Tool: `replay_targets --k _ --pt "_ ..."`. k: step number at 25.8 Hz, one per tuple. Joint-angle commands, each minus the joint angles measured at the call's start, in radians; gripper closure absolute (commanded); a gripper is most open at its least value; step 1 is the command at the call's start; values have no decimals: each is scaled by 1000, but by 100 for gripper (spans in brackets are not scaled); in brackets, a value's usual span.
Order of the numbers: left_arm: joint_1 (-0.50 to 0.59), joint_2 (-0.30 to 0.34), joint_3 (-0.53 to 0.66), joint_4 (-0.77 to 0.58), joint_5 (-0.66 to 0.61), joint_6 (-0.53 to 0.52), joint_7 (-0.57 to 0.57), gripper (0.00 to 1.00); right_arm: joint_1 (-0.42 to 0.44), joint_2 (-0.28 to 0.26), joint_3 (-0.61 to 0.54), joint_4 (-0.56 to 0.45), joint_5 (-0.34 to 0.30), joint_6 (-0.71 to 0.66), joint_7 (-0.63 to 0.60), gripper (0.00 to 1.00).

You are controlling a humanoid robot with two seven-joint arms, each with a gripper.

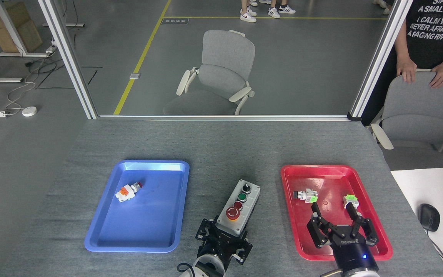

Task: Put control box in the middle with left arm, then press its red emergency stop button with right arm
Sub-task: 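Open the left gripper and withdraw it back over the blue tray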

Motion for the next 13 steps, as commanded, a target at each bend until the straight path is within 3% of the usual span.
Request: replay_targets --k 1,6,11,13 --pt "53 15 3 -100 0 -1 1 1 0 -2 0 0 0 -1 0 1" --pt "154 160 16 -336 3 2 -2 1 0 1 0 2 0 1 -2 1" --pt "269 273 115 -560 3 -15 0 1 0 1 11 3 0 2 -2 3" --pt "303 318 158 -643 5 -15 0 1 0 2 12 3 9 1 -3 8"
